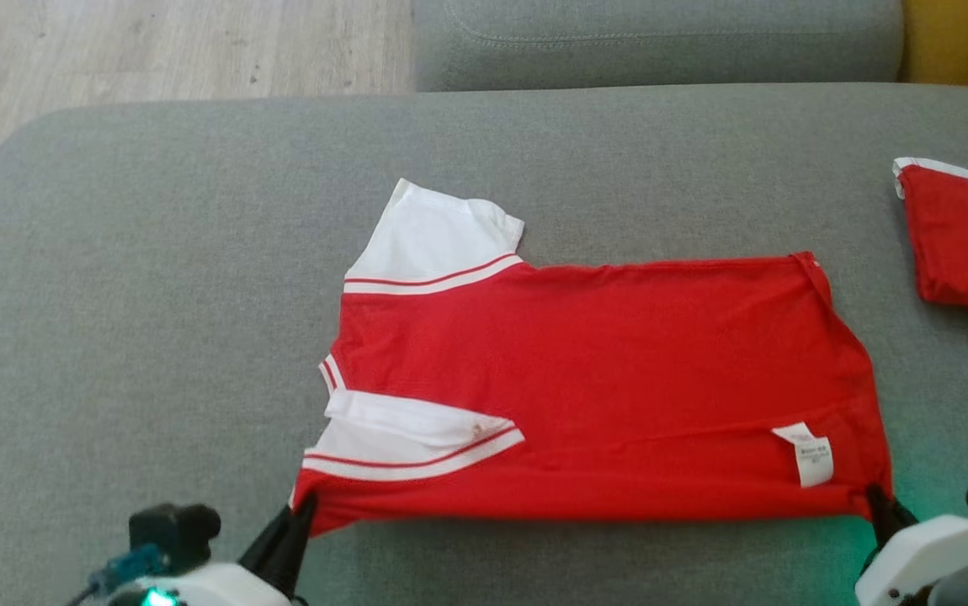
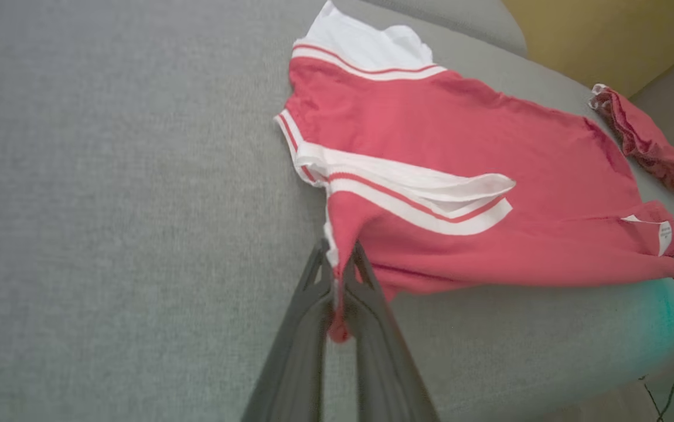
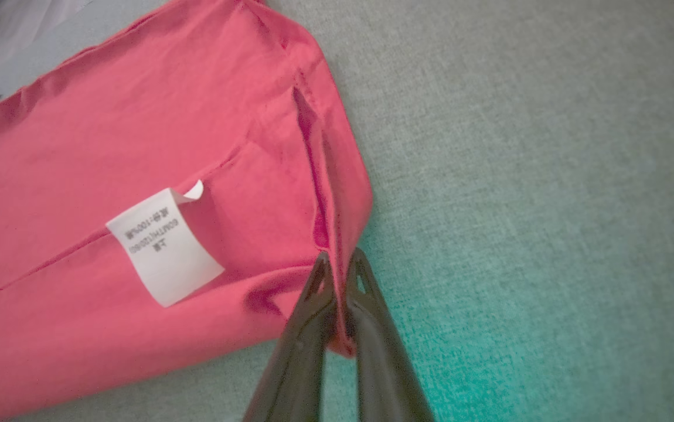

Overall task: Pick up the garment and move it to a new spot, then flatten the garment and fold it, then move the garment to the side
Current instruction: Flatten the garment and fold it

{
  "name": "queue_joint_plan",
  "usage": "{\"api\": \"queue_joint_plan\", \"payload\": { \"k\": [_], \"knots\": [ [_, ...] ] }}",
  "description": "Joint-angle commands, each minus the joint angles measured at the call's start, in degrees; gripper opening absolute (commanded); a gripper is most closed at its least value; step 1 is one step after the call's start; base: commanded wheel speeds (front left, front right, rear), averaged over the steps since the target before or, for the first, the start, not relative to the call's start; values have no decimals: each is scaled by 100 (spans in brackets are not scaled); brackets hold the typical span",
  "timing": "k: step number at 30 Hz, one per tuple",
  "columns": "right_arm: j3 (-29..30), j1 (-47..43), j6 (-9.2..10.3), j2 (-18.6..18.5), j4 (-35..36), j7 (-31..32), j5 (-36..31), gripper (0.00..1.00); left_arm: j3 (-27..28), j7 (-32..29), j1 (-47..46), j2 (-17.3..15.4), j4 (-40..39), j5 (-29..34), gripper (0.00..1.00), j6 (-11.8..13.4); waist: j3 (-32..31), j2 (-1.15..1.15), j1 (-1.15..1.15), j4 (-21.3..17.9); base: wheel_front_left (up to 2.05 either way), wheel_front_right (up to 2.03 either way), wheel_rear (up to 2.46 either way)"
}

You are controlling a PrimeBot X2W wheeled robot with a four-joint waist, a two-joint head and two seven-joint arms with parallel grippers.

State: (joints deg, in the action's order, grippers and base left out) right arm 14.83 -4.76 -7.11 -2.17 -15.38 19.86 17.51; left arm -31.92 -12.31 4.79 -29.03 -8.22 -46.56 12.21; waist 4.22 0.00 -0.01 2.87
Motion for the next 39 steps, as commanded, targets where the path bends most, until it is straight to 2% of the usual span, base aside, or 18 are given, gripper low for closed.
{"api": "queue_joint_plan", "payload": {
  "k": [1, 3, 4, 5, 6, 7, 8, 9, 10, 11, 15, 19, 23, 26, 32, 39],
  "knots": [
    [-62, 127, -37, -71, 231, -44, 56, 0, 256, 83, -238, -101, -157, -31, 0, 62, 21, 0, 1, -9, 0, 0, 0],
    [-73, 75, -37, -71, 208, -117, 62, 0, 224, 164, -164, 27, -41, -69, 0, 89, 54, 0, 1, -24, 0, 0, 0],
    [-91, 62, -37, -71, 190, -154, 56, 6, 193, 203, -155, 75, 52, -44, 0, 104, 67, 0, 1, -34, 0, 0, 0],
    [-116, 51, -37, -71, 180, -187, 50, 29, 168, 241, -150, 135, 149, -37, 0, 113, 76, 0, 1, -42, 0, 0, 0],
    [-140, 42, -37, -71, 175, -225, 45, 45, 143, 275, -153, 197, 261, -35, 0, 116, 81, 0, 1, -50, 0, 0, 0],
    [-152, 38, -37, -71, 174, -268, 46, 87, 110, 297, -162, 249, 378, -29, 0, 108, 86, 0, 1, -59, 0, 0, 0],
    [-144, 39, -37, -71, 178, -320, 51, 100, 82, 329, -180, 293, 482, -18, 0, 90, 93, 0, 1, -75, 0, 0, 0],
    [-146, 28, -37, -71, 213, -360, -67, 100, 66, 372, -206, 328, 566, 0, 37, 73, 99, 0, 1, -90, 0, 0, 0],
    [-154, 16, -37, -71, 265, -378, -195, 100, 50, 411, -235, 343, 633, 34, 91, 59, 108, 0, 1, -108, 0, 0, 0],
    [-134, 18, -37, -71, 308, -399, -235, 100, 45, 433, -271, 355, 675, 51, 100, 47, 115, 0, 1, -122, 0, 0, 0],
    [-83, 2, -37, -71, 718, -348, -376, 100, 140, 496, -523, 210, 646, 172, 100, 7, 157, 0, 1, -190, 0, 0, 0],
    [-47, 94, -37, -71, 1258, -206, -451, 100, 279, 336, -970, -80, 422, 302, 100, -39, 253, 0, 1, -252, 0, 0, 0],
    [-119, 457, -37, -71, 1826, 16, -643, 100, 403, -54, -1905, -478, 226, 542, 100, -210, 463, 0, 1, -338, 0, 0, 0],
    [-309, 860, -37, -71, 2125, 227, -782, 100, 474, -439, -2842, -619, 215, 639, 100, -392, 692, 0, 1, -448, 0, 0, 0],
    [-941, 1795, -37, -71, 2276, 423, -834, 100, 388, -1186, -4536, -699, 984, 753, 100, -899, 1312, 0, 1, -857, 0, 0, 0],
    [-1505, 2517, -37, -71, 2240, 414, -738, 100, 107, -1901, -5554, -727, 2033, 886, 100, -1296, 2066, 0, 1, -1350, 0, 0, 0]
  ]
}}
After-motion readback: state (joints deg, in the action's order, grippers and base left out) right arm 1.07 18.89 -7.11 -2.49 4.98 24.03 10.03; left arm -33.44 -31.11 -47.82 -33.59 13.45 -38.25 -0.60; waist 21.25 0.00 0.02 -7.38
